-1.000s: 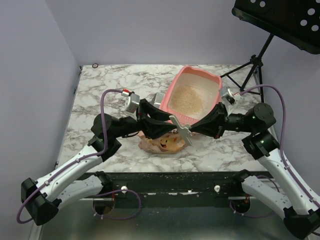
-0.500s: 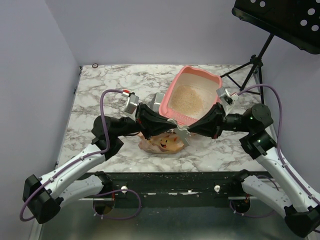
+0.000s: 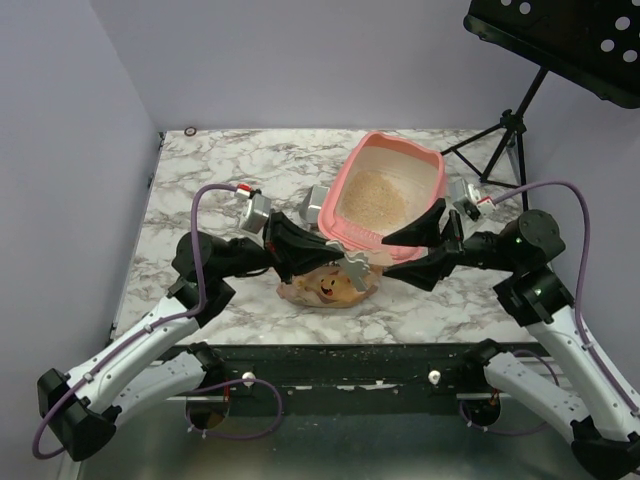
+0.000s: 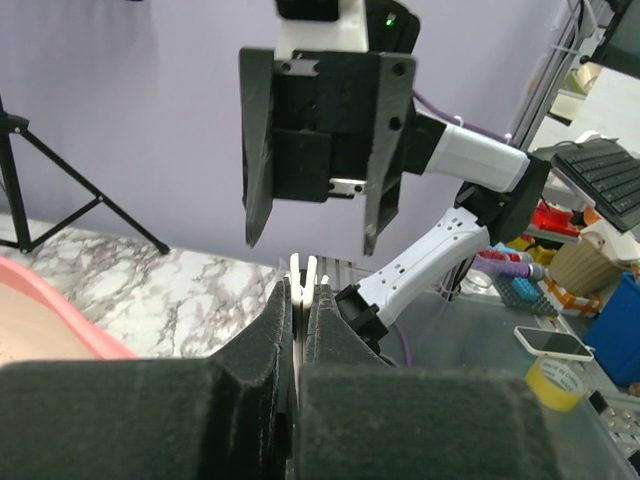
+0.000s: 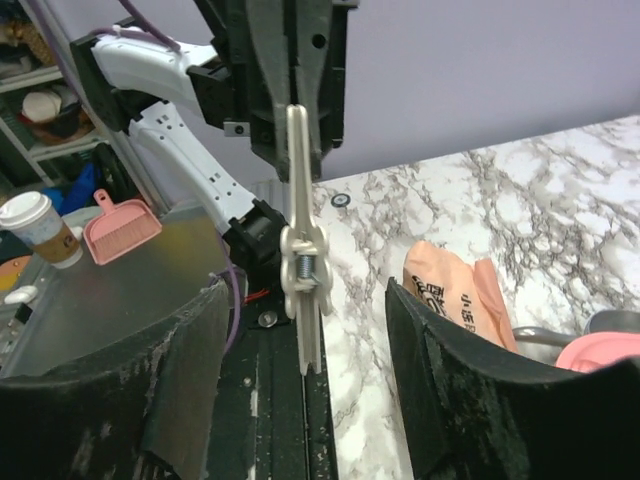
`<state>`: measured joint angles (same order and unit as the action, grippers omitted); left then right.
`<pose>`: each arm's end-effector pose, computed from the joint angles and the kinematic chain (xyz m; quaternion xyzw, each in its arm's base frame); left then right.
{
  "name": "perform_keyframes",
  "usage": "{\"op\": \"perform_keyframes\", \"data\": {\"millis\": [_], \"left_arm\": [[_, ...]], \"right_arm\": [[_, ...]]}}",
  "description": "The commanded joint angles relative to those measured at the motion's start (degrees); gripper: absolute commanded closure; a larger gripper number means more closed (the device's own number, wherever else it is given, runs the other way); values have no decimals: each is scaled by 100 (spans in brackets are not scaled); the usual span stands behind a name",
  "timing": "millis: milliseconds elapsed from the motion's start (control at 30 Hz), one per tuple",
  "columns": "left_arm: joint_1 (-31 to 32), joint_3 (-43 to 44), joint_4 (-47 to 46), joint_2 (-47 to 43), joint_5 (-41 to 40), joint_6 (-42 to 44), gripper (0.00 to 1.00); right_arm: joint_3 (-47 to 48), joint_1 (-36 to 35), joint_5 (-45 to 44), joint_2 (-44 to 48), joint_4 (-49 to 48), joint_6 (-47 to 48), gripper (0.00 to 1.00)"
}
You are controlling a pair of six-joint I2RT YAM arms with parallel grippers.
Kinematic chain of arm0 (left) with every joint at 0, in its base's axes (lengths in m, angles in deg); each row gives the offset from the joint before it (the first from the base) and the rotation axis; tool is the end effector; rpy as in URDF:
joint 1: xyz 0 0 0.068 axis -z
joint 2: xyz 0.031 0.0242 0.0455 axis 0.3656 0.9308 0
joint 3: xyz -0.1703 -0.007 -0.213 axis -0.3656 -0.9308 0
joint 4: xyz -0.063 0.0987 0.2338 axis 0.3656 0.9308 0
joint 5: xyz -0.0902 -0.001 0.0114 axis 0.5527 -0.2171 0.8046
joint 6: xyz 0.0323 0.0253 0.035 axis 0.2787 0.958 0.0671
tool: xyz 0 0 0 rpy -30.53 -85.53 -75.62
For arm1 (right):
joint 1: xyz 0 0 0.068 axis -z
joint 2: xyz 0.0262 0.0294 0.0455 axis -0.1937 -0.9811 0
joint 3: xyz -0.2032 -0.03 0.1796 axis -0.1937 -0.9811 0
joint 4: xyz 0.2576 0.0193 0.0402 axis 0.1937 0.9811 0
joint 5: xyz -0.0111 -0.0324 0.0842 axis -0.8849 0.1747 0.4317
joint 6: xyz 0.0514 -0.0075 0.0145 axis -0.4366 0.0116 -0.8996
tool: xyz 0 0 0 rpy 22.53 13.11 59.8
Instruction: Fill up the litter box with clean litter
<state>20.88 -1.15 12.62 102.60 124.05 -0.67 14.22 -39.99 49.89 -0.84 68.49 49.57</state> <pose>0.1217 -0.1421 0.3947 0.3277 0.4679 -0.6395 0.5145 0.1224 0.1003 0.4080 -0.4002 0.5407 0.5391 0.5069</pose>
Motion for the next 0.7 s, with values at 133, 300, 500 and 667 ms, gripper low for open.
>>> {"op": "perform_keyframes", "data": {"millis": [133, 300, 500, 667], "left_arm": [[-40, 215, 549, -101, -37, 170, 100], [-32, 347, 689, -48, -19, 205, 100], [-40, 365, 698, 14, -28, 222, 100], [-40, 408, 742, 49, -81, 275, 100]], "right_arm": [[402, -71, 446, -375, 238, 367, 23], [569, -247, 129, -560, 572, 710, 23], [517, -458, 94, -771, 476, 701, 23], [473, -642, 102, -868, 396, 693, 23]]}}
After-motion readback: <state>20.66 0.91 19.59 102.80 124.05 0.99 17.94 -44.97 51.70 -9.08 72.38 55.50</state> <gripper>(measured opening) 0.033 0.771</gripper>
